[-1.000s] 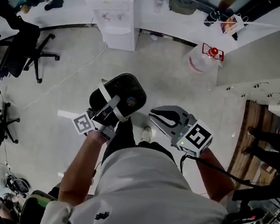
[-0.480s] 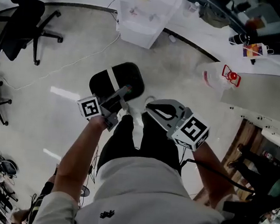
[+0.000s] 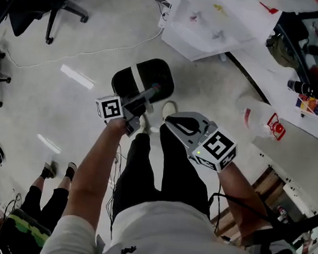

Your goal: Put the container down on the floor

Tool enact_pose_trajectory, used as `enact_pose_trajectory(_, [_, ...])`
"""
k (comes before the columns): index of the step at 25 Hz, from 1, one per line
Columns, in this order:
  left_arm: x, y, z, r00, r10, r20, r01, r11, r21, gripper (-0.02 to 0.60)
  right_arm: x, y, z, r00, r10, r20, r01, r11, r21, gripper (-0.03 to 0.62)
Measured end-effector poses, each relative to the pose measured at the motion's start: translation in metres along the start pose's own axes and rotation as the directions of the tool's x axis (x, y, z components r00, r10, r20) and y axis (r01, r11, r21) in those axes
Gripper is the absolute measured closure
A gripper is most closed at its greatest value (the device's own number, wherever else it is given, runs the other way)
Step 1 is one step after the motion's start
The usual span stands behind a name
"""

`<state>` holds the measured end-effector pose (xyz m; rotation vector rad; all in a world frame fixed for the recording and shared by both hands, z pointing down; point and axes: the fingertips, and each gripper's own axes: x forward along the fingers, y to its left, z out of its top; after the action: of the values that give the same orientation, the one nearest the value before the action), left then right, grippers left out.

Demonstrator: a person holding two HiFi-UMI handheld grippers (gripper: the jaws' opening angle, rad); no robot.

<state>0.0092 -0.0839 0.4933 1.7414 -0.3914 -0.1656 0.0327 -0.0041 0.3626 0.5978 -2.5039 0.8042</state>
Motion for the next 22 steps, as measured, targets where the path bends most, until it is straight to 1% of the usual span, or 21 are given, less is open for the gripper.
enact_pose_trajectory(2, [0.009,0.032,0.004,1.0,0.014,0.01,-0.013,0.999,-0.031,0.531,0.013,-0.02,-0.014,0.999,0.024,-0.031,-0.024,1.0,0.01,0.576])
enact_pose_trajectory(5, [0.025,0.073,0.013,1.0,-0.002,0.011,0.002,1.0,-0.015,0.531,0.03,-0.05,-0.032,0.997,0.045,-0.07,-0.043,0.999,0.02,0.576])
enact_pose_trajectory(10, [0.044,0.149,0.016,1.0,0.019,0.003,-0.019,0.999,-0.032,0.531,0.056,-0.091,-0.059,0.994,0.074,-0.085,-0.072,0.997,0.031,0.576])
enact_pose_trajectory(18, [0.065,0.244,0.018,0.999,0.036,0.012,-0.036,0.998,-0.06,0.531,0.089,-0.136,-0.113,0.984,0.114,-0.135,-0.108,0.993,0.048,0.576])
enact_pose_trajectory(22, [0.071,0.282,0.021,0.999,0.052,0.005,-0.052,0.997,-0.06,0.531,0.104,-0.154,-0.129,0.981,0.124,-0.149,-0.118,0.992,0.053,0.576])
